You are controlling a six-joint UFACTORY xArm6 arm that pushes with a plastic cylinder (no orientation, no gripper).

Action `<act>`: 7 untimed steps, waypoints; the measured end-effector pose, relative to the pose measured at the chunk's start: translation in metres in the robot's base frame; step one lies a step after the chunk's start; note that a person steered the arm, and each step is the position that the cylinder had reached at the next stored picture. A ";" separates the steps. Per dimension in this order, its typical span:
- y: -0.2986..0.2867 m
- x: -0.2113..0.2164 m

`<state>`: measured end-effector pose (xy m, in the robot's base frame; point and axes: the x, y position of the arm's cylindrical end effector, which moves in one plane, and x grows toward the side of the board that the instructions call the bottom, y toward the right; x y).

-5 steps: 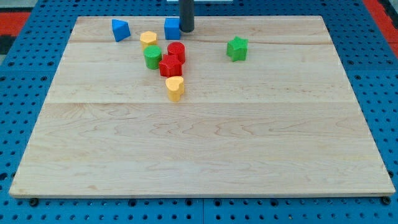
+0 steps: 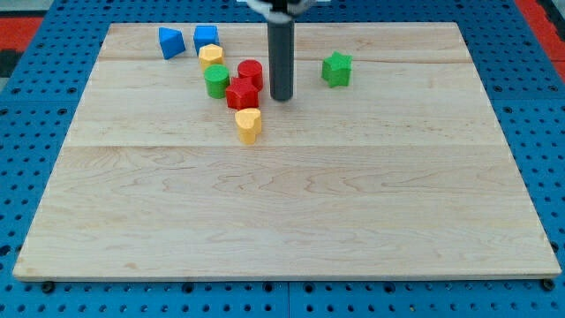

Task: Move the yellow heart below the green circle

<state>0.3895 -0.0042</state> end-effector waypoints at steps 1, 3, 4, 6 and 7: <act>-0.008 0.061; -0.041 0.047; -0.030 0.036; -0.062 0.001; -0.079 -0.024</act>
<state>0.3650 -0.0832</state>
